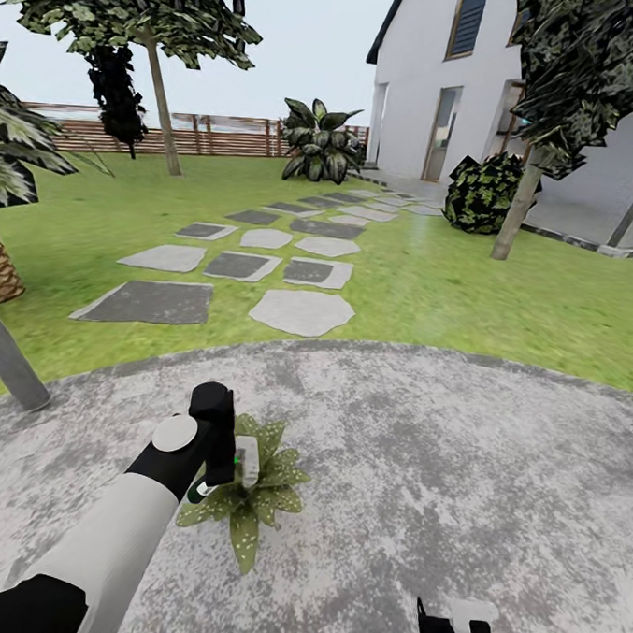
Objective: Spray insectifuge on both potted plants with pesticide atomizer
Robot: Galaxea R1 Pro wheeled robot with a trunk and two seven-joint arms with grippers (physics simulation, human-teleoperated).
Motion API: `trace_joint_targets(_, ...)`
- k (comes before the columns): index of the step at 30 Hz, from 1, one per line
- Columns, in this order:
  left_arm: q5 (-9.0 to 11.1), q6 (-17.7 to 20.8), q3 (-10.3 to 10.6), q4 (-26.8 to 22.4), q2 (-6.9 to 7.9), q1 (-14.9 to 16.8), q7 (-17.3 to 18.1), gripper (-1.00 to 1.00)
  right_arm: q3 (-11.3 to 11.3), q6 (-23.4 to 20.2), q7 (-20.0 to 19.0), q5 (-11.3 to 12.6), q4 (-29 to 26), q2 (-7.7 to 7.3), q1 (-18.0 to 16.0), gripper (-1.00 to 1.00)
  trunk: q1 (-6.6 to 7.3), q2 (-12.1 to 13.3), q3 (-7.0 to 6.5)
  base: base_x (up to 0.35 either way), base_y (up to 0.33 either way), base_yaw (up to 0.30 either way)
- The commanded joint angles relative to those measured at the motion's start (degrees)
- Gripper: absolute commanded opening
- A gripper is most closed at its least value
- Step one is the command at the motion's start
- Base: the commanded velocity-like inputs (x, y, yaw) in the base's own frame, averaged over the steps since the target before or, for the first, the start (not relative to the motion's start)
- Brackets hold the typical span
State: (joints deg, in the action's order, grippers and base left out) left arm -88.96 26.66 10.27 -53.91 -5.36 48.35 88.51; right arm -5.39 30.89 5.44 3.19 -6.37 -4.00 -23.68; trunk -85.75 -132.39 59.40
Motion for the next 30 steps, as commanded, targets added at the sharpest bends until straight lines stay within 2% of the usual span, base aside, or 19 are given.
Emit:
trace_joint_targets(1,-0.33,0.63,0.05,-0.05,-0.03,0.03,0.42,-1.00,-0.50,0.14,0.27,0.33,0.05,0.01,-0.03,1.00,0.01,-0.02,0.02,-0.001,0.000,-0.249)
trace_joint_targets(11,-0.12,0.67,0.10,-0.13,-0.97,0.08,0.52,-1.00,-0.50,0.14,0.27,0.26,0.05,0.03,-0.02,1.00,0.01,-0.02,-0.30,0.000,0.000,-0.256)
trace_joint_targets(14,0.11,0.76,0.05,-0.14,-1.90,0.08,0.52,-1.00,-0.50,0.14,0.27,0.24,0.05,0.04,-0.01,1.00,0.01,-0.02,-0.38,0.000,0.000,-0.260)
trace_joint_targets(17,1.10,1.10,0.02,-0.14,-3.64,0.08,0.50,-1.00,-0.50,0.14,0.27,0.24,0.05,0.05,-0.01,1.00,0.01,-0.02,-0.47,0.000,0.000,-0.261)
trace_joint_targets(19,3.81,1.17,0.05,-0.14,-4.24,0.08,0.40,-1.00,-0.50,0.14,0.27,0.24,0.05,0.05,0.01,1.00,0.01,-0.02,-0.52,0.000,0.000,-0.260)
trace_joint_targets(20,5.79,1.17,0.07,-0.17,-4.32,0.08,0.11,-1.00,-0.50,0.14,0.27,0.24,0.05,0.05,-0.01,1.00,0.01,-0.02,-0.54,0.000,0.000,-0.260)
trace_joint_targets(21,8.75,1.14,0.09,-0.20,-4.40,0.08,-0.91,-1.00,-0.50,0.14,0.27,0.24,0.05,0.05,-0.02,1.00,0.01,-0.02,-0.57,0.000,0.000,-0.261)
trace_joint_targets(23,13.40,1.12,0.10,-0.17,-4.46,0.08,-3.93,-1.00,-0.50,0.14,0.27,0.24,0.05,0.05,-0.02,1.00,0.01,-0.02,-0.62,0.000,0.000,-0.261)
trace_joint_targets(25,17.42,1.11,0.10,-0.14,-4.47,0.08,-6.42,-1.00,-0.50,0.14,0.27,0.24,0.05,0.05,0.00,1.00,0.01,-0.02,-0.67,0.000,0.000,-0.261)
trace_joint_targets(26,18.90,1.11,0.13,-0.14,-4.49,0.08,-6.95,-1.00,-0.50,0.14,0.27,0.24,0.05,0.05,0.00,1.00,0.01,-0.02,-0.69,0.000,0.000,-0.261)
trace_joint_targets(28,23.60,1.11,0.11,-0.14,-4.51,0.06,-7.94,-1.00,-0.50,0.14,0.27,0.24,0.05,0.05,-0.01,1.00,0.01,-0.02,-0.74,0.000,0.000,-0.261)
trace_joint_targets(29,25.31,1.08,0.08,-0.11,-4.50,0.01,-8.36,-1.00,-0.50,0.14,0.27,0.24,0.05,0.05,0.01,1.00,0.01,-0.02,-0.77,0.000,0.000,-0.261)
trace_joint_targets(30,27.99,1.02,0.09,-0.01,-4.47,-0.15,-9.34,-1.00,-0.50,0.14,0.27,0.24,0.05,0.05,-0.02,1.00,0.01,-0.02,-0.79,0.000,0.000,-0.261)
